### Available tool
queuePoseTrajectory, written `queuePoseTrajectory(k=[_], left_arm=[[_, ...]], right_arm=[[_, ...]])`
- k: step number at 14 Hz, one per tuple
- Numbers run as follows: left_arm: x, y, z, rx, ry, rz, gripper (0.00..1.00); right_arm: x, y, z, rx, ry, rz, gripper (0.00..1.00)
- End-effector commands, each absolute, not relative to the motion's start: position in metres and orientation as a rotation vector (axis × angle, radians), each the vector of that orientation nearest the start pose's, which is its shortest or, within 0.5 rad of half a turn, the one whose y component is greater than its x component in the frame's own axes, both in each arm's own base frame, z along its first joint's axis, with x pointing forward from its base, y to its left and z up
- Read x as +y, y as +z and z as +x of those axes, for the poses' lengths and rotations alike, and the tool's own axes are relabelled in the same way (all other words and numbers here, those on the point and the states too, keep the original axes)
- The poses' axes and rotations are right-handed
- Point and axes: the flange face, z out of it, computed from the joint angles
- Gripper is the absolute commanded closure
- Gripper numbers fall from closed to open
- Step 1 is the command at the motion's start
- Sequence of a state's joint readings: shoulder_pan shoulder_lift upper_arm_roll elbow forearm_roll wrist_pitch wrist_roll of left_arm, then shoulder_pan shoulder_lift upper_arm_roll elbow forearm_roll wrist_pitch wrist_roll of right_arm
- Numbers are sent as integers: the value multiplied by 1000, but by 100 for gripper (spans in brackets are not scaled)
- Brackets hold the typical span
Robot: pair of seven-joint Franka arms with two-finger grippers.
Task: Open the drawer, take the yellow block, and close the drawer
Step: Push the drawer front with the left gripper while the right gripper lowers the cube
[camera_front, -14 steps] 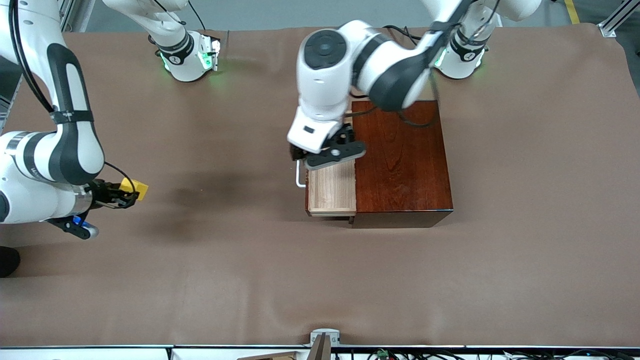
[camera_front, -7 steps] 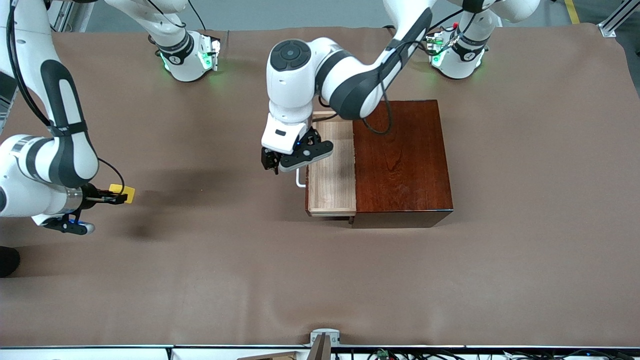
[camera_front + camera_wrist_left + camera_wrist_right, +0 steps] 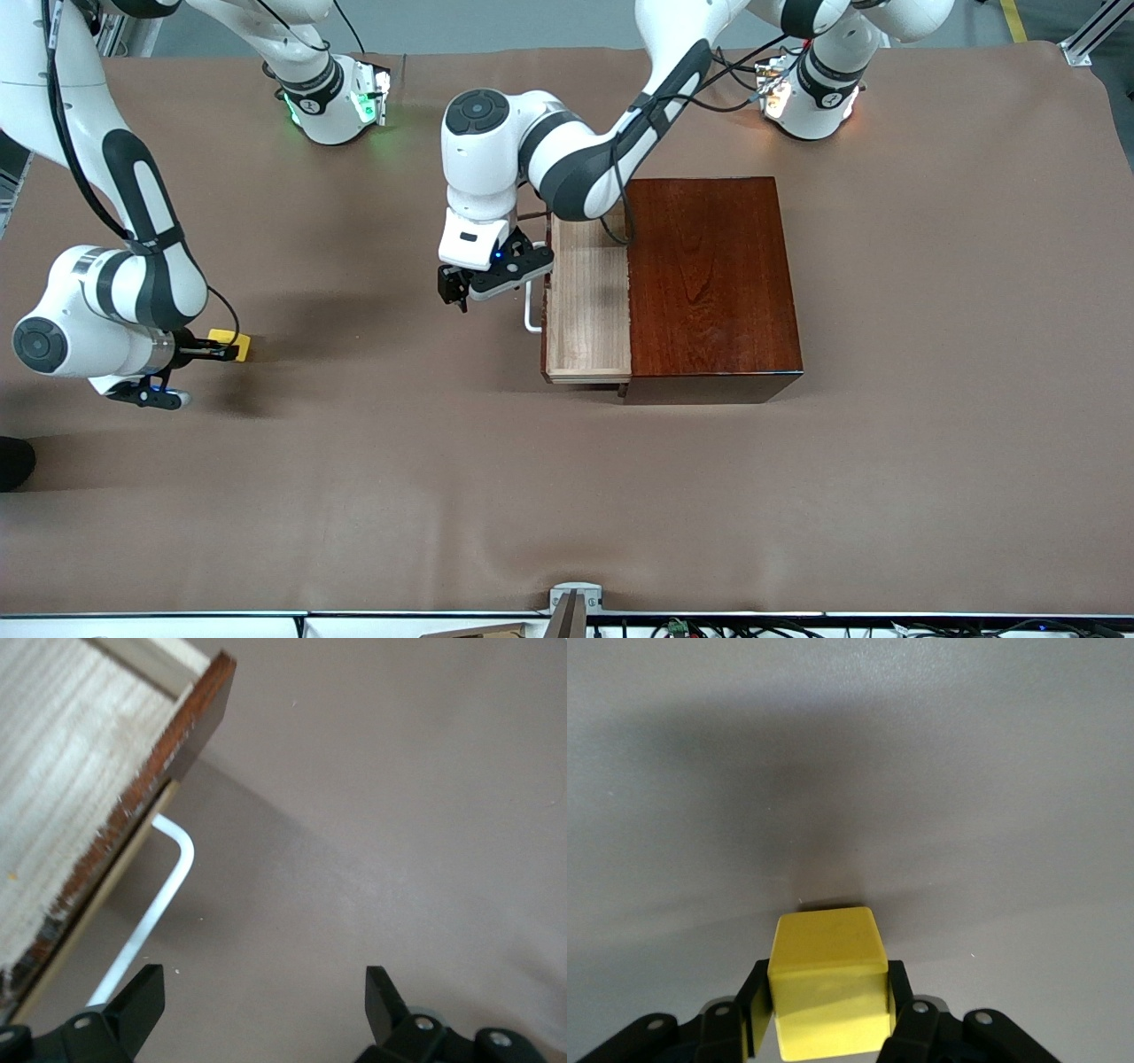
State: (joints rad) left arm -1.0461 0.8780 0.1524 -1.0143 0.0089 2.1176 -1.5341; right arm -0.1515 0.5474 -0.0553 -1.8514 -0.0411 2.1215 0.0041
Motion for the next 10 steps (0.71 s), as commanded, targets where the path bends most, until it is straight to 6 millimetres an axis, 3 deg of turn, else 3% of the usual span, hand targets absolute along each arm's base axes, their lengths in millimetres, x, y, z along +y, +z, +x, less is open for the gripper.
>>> queuePoseTrajectory(k=[1,2,3,4,7,10], left_arm=[[-663,332,456,-960,-381,-3160,0],[-663,332,456,-959,-389,-3152,0],[-662,332,456,-960,-391,-3151,0],[-661,330,457,-962,-393,-3146,0],[-667,314,446,-942,-384,-3126,0],[-665,299,441,-982,-356,-3069,0]], right_arm=[[-129,203,595,257,444,-3137,99],[-127,203,595,273,443,-3136,54],[-128,202,595,275,443,-3136,31],[-129,198,594,275,452,-3134,0],[-125,205,596,264,453,-3135,0],[-122,232,601,245,414,-3143,0]])
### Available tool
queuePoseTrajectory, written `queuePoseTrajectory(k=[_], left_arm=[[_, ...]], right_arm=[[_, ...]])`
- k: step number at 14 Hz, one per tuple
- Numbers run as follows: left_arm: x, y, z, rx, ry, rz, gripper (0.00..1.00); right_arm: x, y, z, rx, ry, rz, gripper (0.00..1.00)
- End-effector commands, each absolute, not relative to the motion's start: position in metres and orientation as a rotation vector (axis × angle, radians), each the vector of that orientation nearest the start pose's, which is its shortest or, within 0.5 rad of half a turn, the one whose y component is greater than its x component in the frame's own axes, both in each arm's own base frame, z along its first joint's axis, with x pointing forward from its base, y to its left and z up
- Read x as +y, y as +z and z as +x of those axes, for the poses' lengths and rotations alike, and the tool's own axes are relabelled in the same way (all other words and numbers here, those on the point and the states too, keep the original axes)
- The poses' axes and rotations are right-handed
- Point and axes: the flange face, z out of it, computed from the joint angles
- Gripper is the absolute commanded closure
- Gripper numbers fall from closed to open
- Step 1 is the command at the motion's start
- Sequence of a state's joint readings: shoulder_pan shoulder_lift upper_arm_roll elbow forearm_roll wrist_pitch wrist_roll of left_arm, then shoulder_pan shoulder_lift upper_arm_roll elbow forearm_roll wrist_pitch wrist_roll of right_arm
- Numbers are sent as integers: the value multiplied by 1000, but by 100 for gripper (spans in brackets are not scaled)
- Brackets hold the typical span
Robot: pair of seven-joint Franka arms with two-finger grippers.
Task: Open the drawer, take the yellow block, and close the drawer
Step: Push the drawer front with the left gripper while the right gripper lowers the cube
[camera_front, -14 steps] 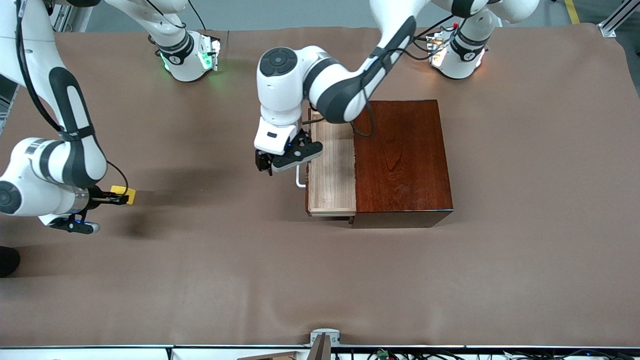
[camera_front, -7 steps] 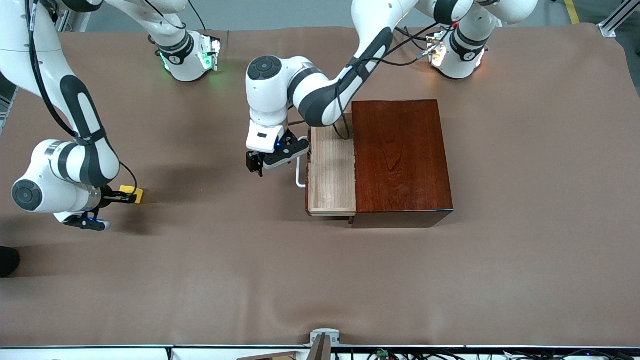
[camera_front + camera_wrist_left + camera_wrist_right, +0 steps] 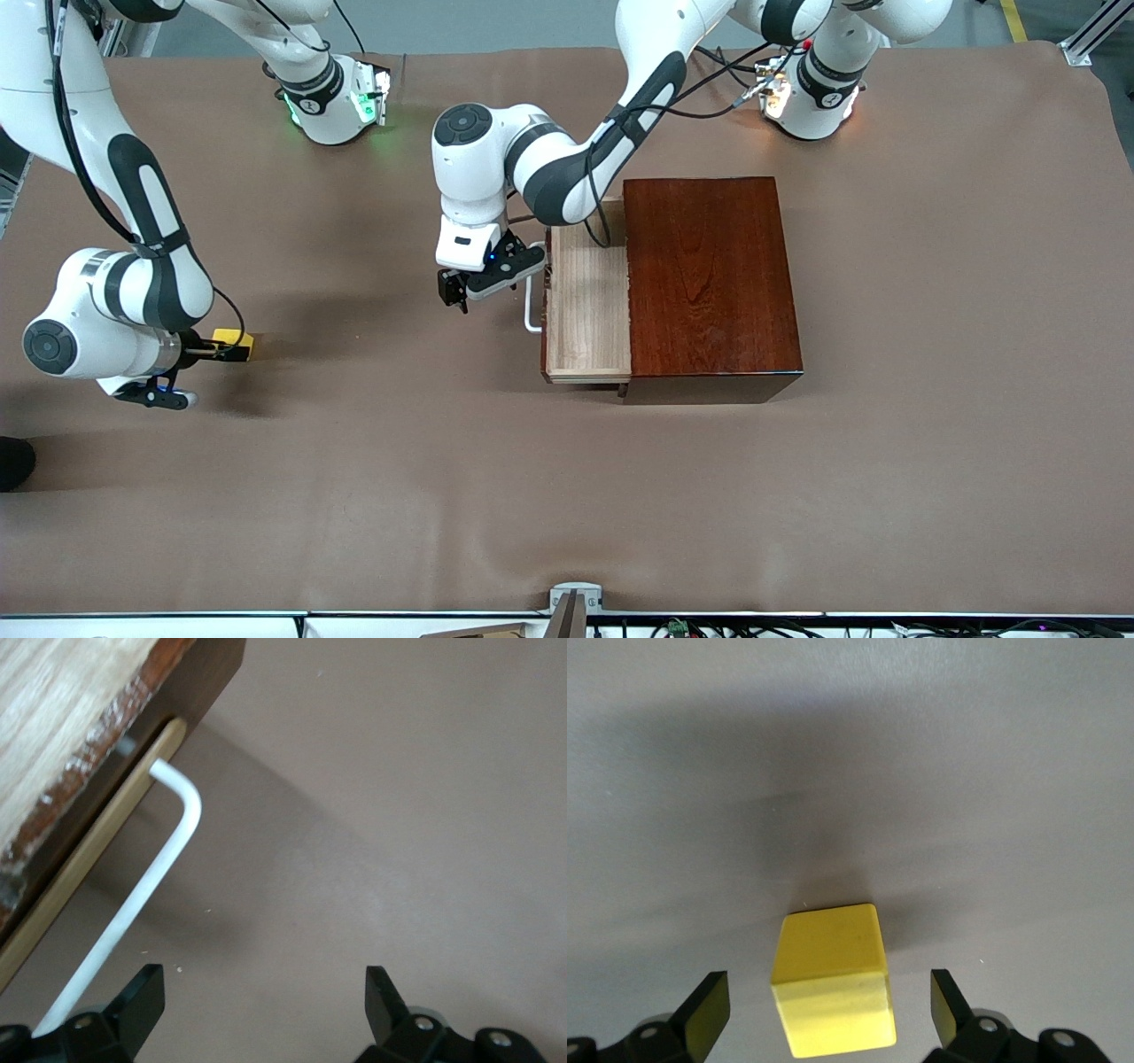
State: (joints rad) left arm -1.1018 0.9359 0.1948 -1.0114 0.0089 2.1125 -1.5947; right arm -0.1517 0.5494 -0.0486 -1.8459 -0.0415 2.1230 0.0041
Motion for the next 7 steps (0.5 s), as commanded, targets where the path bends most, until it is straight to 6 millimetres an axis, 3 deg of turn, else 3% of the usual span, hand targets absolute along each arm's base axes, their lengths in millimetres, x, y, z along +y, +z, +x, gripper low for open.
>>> queuePoseTrajectory(k=[1,3,7], left_arm=[[-663,296,440,-986,-346,-3049,0],[-657,288,439,-979,-319,-2992,0],[-632,290,458,-1019,-272,-2896,0]], right_arm=[[-122,244,603,247,405,-3145,0],[-121,276,608,252,396,-3143,0],[-115,330,613,245,319,-3154,0]])
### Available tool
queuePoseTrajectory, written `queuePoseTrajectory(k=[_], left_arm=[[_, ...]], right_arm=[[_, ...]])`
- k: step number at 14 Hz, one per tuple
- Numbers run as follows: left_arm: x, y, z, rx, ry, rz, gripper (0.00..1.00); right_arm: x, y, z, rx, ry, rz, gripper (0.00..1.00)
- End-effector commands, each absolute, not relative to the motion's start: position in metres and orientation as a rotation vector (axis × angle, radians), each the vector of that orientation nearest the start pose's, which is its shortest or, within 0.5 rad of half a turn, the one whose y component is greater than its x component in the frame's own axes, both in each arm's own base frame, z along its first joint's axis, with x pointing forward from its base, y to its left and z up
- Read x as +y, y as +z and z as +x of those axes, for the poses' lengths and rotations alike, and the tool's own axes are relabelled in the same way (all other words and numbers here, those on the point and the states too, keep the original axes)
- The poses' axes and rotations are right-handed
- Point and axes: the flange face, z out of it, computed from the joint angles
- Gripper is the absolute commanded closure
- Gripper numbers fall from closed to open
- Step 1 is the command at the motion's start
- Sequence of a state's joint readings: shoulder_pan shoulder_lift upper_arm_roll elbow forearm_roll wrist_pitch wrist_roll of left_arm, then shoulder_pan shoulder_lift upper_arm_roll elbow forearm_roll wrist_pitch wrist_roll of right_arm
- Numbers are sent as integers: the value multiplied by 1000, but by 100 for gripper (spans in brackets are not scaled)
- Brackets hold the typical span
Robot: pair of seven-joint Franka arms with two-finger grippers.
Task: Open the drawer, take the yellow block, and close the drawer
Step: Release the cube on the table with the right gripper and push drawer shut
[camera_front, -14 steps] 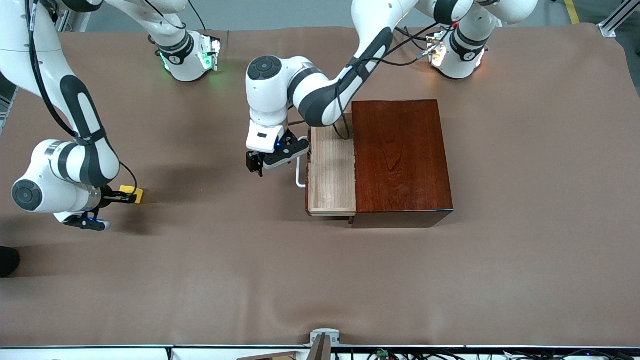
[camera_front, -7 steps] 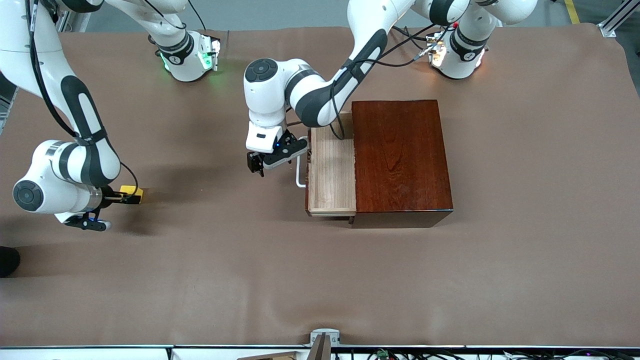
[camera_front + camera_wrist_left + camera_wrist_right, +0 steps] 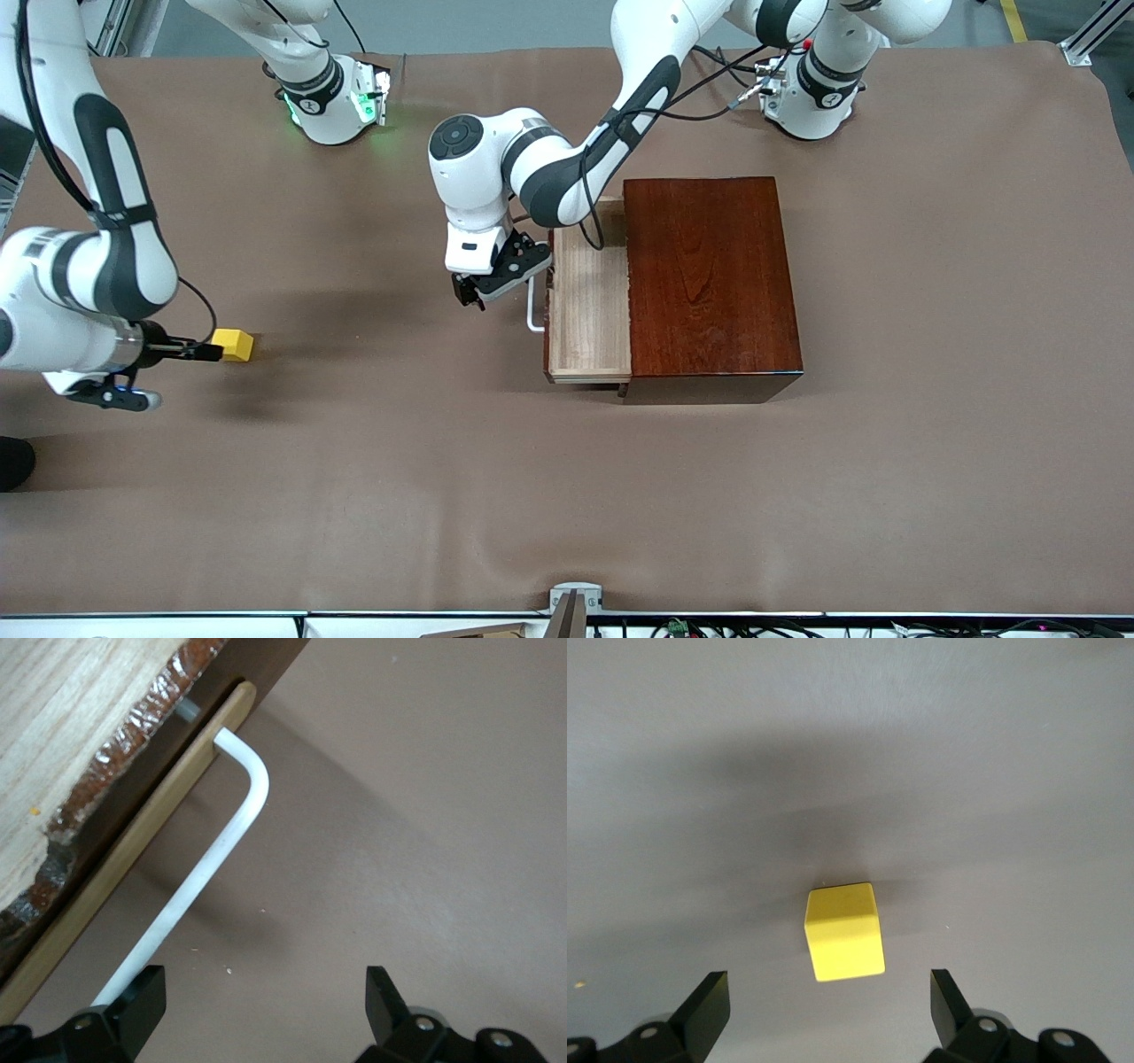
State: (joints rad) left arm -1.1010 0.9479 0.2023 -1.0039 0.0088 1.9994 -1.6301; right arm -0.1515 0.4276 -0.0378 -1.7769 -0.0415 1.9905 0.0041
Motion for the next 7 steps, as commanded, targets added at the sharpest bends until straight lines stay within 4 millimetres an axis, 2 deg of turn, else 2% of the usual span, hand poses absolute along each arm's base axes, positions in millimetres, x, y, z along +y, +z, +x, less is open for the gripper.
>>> queuePoseTrajectory(k=[1,7], left_arm=[[-625,293,464,-1036,-259,-2875,0],[-592,292,485,-1079,-215,-2746,0]], right_arm=[[-110,348,614,236,301,-3157,0],[-90,454,620,222,381,-3148,0]])
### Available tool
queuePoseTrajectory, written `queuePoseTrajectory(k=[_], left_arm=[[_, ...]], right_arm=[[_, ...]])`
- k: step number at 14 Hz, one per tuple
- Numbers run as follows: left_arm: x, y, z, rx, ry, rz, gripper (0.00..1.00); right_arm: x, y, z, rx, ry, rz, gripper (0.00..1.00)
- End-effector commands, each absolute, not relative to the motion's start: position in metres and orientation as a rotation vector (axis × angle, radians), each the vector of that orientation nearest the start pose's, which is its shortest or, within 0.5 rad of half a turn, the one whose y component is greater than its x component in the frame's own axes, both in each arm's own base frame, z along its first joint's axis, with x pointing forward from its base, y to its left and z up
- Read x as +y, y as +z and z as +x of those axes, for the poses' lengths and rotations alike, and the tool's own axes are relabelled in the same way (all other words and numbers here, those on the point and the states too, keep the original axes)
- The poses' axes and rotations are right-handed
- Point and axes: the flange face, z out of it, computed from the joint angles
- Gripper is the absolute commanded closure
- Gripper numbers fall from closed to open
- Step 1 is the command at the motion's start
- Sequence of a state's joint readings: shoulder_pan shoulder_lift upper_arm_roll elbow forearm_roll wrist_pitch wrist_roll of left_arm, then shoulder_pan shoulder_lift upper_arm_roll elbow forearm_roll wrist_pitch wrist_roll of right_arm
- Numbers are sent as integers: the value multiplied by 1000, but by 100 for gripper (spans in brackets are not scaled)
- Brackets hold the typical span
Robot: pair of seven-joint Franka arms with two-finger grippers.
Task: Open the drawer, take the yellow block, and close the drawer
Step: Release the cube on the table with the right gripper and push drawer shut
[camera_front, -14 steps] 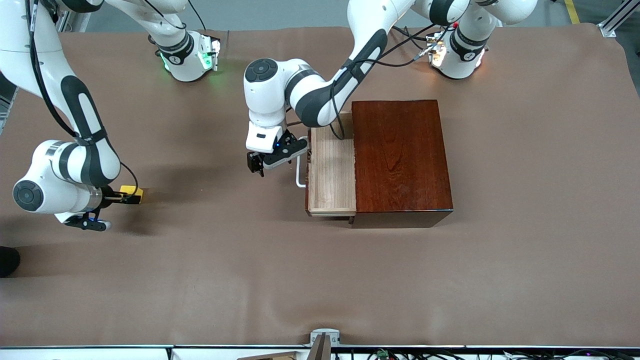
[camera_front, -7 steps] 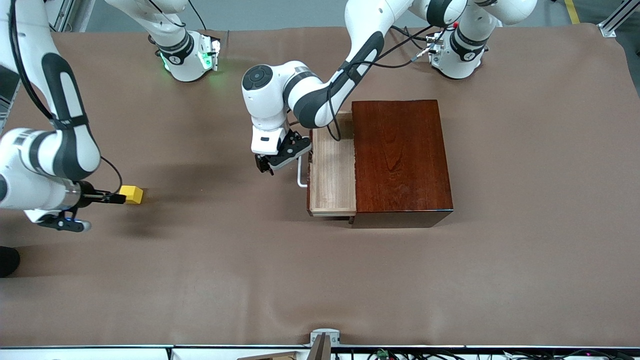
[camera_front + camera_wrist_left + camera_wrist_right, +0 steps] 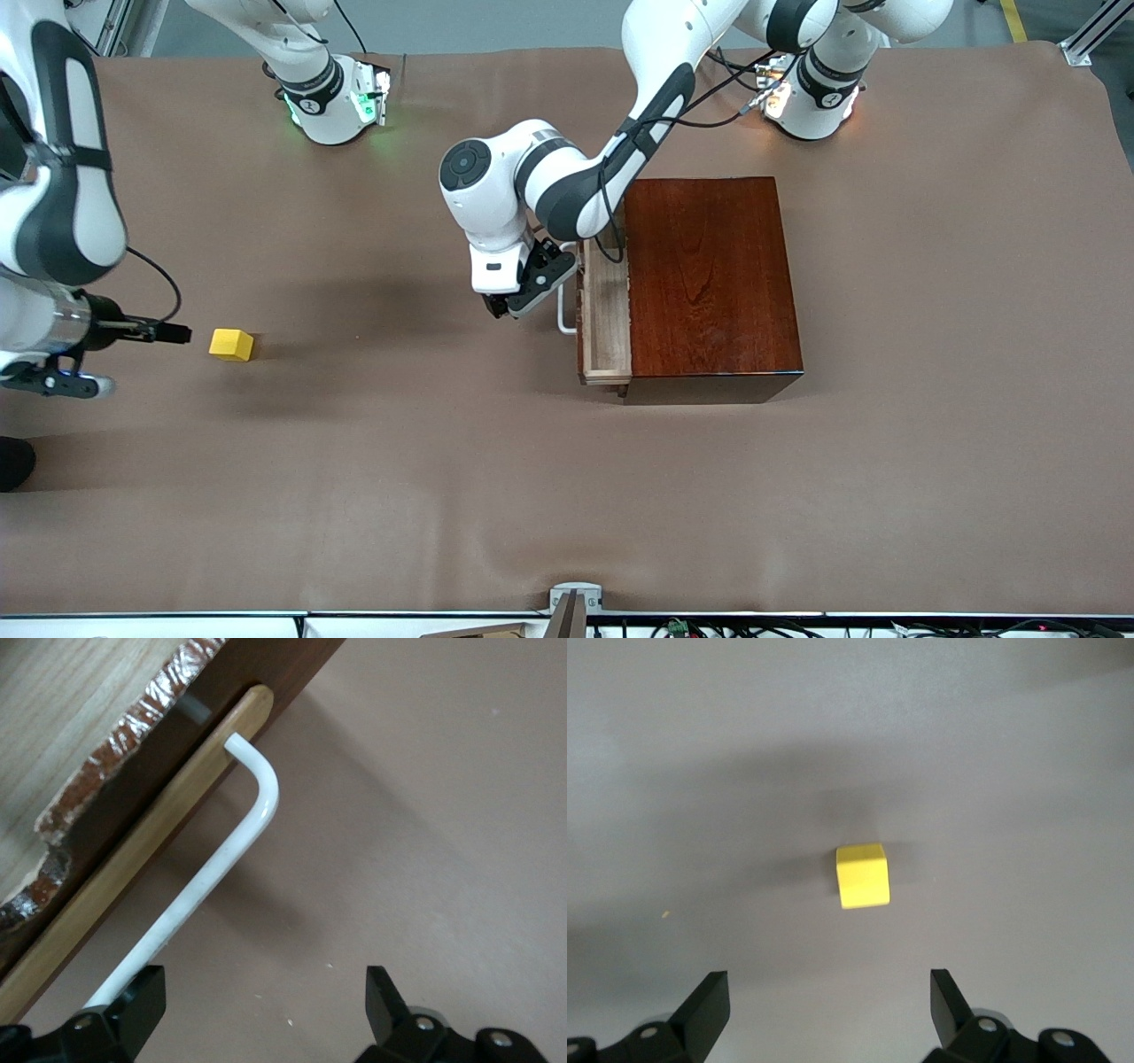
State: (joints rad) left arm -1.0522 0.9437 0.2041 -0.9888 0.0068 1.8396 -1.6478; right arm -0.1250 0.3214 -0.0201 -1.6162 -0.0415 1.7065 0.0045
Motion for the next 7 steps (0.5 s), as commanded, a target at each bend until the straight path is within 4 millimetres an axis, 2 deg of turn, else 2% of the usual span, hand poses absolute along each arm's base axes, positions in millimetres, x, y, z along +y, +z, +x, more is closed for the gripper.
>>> queuePoseTrajectory(k=[1,4,7], left_arm=[[-589,290,486,-1082,-209,-2726,0],[-571,284,494,-1094,-186,-2650,0],[-558,282,499,-1103,-171,-2592,0]], right_arm=[[-87,471,617,217,371,-3148,0],[-68,521,600,199,305,-3157,0],[-49,555,581,210,293,-3159,0]])
